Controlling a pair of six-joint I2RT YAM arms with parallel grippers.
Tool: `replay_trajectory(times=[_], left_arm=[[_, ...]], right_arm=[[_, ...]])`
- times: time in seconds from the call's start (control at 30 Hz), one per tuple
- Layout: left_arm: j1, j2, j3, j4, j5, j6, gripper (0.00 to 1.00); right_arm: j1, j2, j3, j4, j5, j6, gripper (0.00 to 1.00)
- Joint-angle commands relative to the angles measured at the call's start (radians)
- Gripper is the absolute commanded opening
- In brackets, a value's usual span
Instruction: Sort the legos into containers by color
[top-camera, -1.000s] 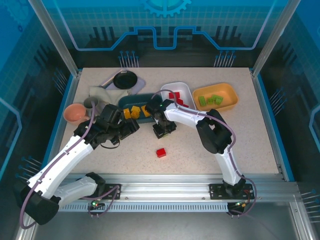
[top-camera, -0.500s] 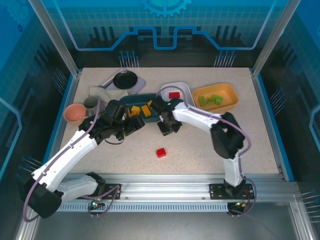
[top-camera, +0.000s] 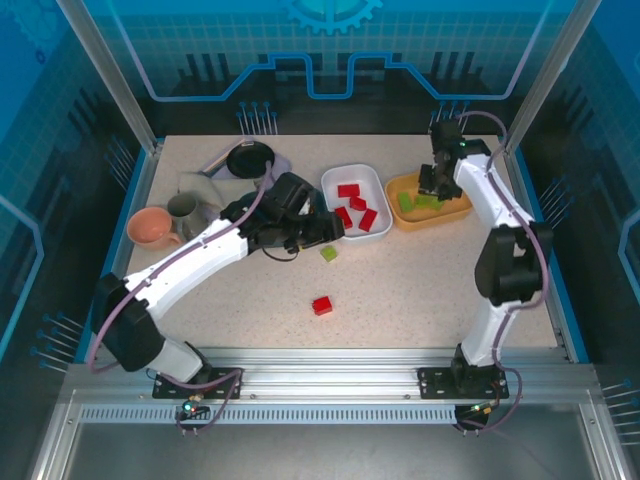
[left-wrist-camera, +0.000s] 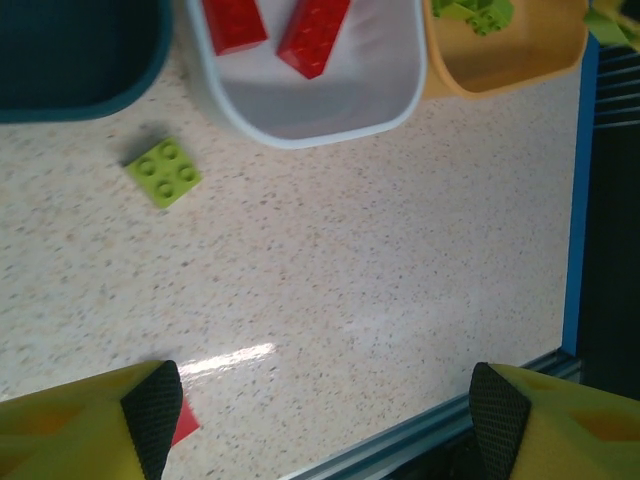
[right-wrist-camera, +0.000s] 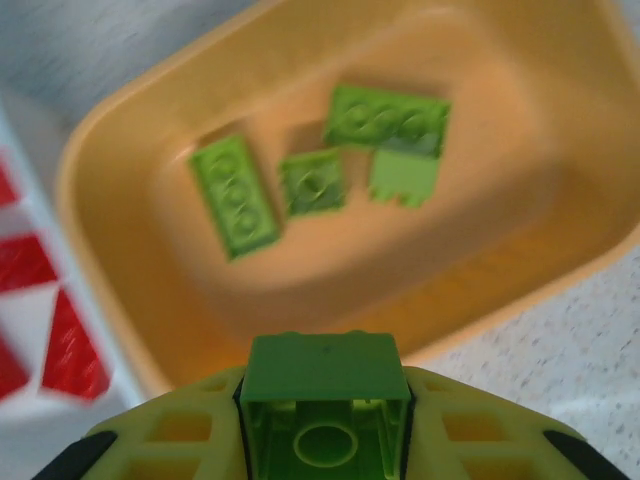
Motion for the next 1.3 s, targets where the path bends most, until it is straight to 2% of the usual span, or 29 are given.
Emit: replay_trajectory(times=[0.0, 0.27, 0.47, 0.53, 0.67, 0.8, 0.93, 1.03, 1.13, 1.27], left_arm=[[-0.014, 0.055, 0.081, 0.030, 0.041, 0.064, 0.79], [-0.026, 0.139, 0.154, 0.086, 0.074, 0.089, 0.79], [-0.049, 0.141, 0.174, 0.183, 0.077, 0.101, 0.80], [-0.055, 0.134, 0.173, 0.212, 0.068, 0.104, 0.80], [-0.059, 0.133, 0.177, 0.215, 0.049, 0.099, 0.81], [-0.059, 0.148, 0.198, 0.114, 0.008, 0.111, 0.81], [-0.056, 0.171, 0.220, -0.029, -0.057, 0.139, 0.81], [-0.045, 0.171, 0.186, -0.092, -0.102, 0.138, 0.82], [-0.033, 0.157, 0.117, -0.101, -0.084, 0.129, 0.82], [-0.054, 0.158, 0.042, -0.167, -0.037, 0.177, 0.82]], right_arm=[[-0.071, 0.138, 0.134, -0.033, 0.010, 0.069, 0.29], [-0.143, 0.428, 0.455, -0.125, -0.005, 0.151, 0.30], [-0.146, 0.561, 0.615, -0.191, -0.034, 0.180, 0.35], [-0.147, 0.568, 0.619, -0.190, -0.035, 0.191, 0.40], [-0.143, 0.560, 0.624, -0.187, -0.047, 0.189, 0.59], [-0.121, 0.487, 0.620, -0.184, -0.046, 0.150, 0.67], [-0.074, 0.292, 0.487, -0.124, -0.049, 0.112, 0.67], [-0.014, 0.071, 0.238, 0.008, -0.066, 0.099, 0.67], [0.062, -0.166, -0.060, 0.156, -0.094, 0.093, 0.67], [0.186, -0.385, -0.342, 0.184, -0.115, 0.094, 0.68]])
